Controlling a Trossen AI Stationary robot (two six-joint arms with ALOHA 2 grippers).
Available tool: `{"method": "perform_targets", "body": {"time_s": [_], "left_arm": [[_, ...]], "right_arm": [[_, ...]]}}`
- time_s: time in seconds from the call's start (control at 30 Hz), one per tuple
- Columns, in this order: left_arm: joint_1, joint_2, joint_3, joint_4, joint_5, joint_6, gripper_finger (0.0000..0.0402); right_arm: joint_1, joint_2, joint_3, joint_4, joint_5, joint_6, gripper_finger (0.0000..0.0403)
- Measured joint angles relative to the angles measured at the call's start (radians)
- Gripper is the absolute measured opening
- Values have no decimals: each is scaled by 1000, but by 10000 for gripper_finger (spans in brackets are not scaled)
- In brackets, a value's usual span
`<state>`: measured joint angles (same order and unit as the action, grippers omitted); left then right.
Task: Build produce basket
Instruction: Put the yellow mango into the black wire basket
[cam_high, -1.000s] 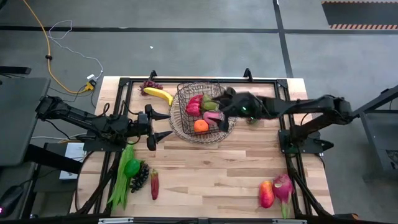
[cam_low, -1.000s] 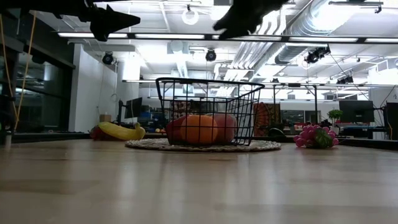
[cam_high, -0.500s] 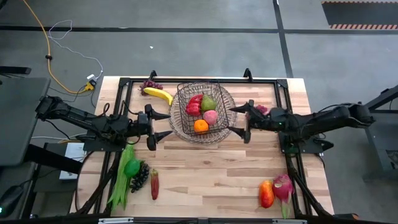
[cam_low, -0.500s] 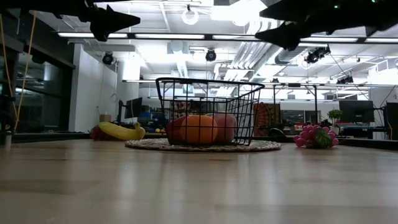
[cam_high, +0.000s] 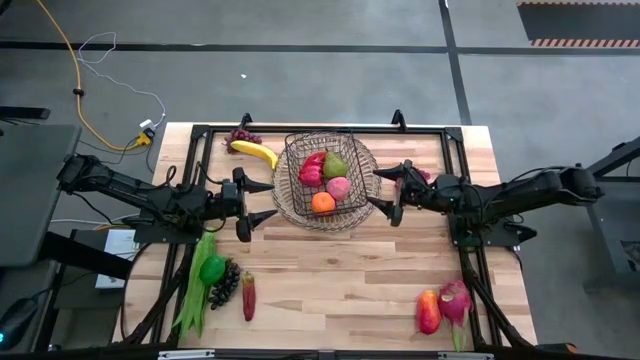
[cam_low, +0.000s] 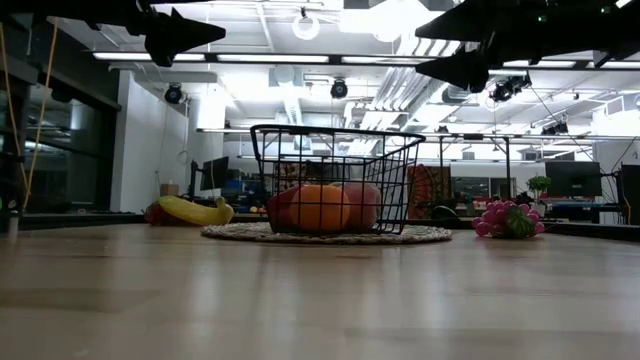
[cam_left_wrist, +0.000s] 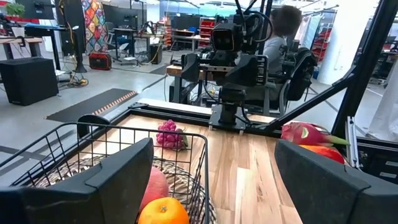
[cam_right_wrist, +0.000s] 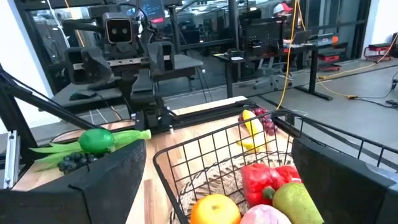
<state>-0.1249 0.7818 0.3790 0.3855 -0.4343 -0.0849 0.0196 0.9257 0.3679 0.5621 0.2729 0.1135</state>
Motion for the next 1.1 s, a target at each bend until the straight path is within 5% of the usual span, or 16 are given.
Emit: {"method": "perform_targets", "body": {"time_s": [1.1], "left_arm": [[0, 0, 0, -1, -58, -17, 323]], "right_arm": [[0, 0, 1, -4, -37, 10, 392]]}}
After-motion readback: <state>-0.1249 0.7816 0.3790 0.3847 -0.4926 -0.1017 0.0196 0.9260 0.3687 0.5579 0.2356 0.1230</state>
